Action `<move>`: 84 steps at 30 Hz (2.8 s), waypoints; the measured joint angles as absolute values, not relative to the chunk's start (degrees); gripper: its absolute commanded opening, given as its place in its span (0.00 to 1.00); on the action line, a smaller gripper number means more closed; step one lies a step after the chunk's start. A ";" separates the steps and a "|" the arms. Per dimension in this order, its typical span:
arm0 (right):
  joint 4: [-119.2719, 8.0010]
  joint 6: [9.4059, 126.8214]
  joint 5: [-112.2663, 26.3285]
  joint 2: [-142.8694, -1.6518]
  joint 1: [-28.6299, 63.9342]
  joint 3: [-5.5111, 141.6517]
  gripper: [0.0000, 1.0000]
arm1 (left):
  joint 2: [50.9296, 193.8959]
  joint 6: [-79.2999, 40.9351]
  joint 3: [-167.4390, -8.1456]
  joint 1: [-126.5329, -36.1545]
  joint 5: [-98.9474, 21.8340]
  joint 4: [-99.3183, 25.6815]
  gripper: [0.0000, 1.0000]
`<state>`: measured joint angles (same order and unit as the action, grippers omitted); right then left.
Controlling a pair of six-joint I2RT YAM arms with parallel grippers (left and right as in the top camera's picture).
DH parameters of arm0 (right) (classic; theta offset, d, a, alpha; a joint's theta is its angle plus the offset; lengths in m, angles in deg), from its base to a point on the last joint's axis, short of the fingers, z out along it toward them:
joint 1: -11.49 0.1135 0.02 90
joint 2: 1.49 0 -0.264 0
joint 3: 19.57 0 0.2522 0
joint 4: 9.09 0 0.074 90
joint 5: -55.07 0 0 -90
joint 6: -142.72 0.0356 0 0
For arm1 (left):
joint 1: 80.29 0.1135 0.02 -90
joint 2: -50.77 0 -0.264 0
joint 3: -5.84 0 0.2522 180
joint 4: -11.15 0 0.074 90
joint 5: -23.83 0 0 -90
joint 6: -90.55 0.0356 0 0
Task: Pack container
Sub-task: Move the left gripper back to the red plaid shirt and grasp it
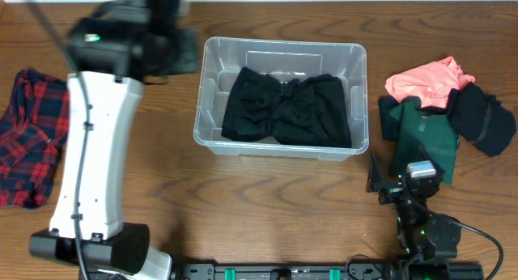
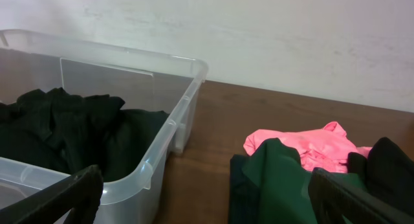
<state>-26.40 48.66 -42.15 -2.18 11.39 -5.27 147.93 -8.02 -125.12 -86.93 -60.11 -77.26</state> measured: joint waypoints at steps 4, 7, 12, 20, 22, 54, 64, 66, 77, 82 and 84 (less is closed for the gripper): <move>-26.38 48.66 -42.15 -2.18 11.39 -5.27 0.99 | 147.73 -8.20 -124.95 -80.35 -67.91 -80.26 0.42; -26.38 48.66 -42.15 -2.18 11.39 -5.27 0.99 | 147.80 -8.88 -123.48 -76.41 -72.96 -80.61 0.43; -26.40 48.66 -42.15 -2.18 11.39 -5.27 0.99 | 149.81 -10.82 -118.37 -70.14 -77.13 -77.35 0.63; -26.38 48.66 -42.15 -2.18 11.39 -5.27 0.99 | 161.02 -14.56 -113.04 -63.17 -78.69 -67.52 0.70; -26.38 48.66 -42.15 -2.18 11.39 -5.27 0.99 | 164.10 -14.91 -112.88 -62.58 -78.71 -64.74 0.70; -26.40 48.66 -42.15 -2.18 11.39 -5.27 0.99 | 185.31 -18.52 -112.62 -58.73 -80.35 -36.70 0.84; -26.40 48.66 -42.15 -2.18 11.39 -5.27 0.99 | 185.90 -17.60 -112.62 -56.79 -80.54 -34.86 0.84; -26.40 48.66 -42.15 -2.18 11.39 -5.27 0.99 | 185.96 -17.58 -112.62 -56.11 -80.54 -34.58 0.80; -26.40 48.66 -42.15 -2.18 11.39 -5.27 0.99 | 186.11 -17.49 -112.62 -54.10 -81.88 -34.97 0.13; -26.40 48.66 -42.15 -2.18 11.39 -5.27 0.99 | 186.11 -17.25 -112.67 -54.10 -82.45 -35.54 0.06; -26.40 48.66 -42.15 -2.18 11.39 -5.27 0.99 | 186.11 -17.23 -112.75 -54.12 -82.49 -35.91 0.06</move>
<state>-26.40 48.66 -42.15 -2.18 11.39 -5.27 186.11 -17.23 -112.75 -54.12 -82.49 -35.91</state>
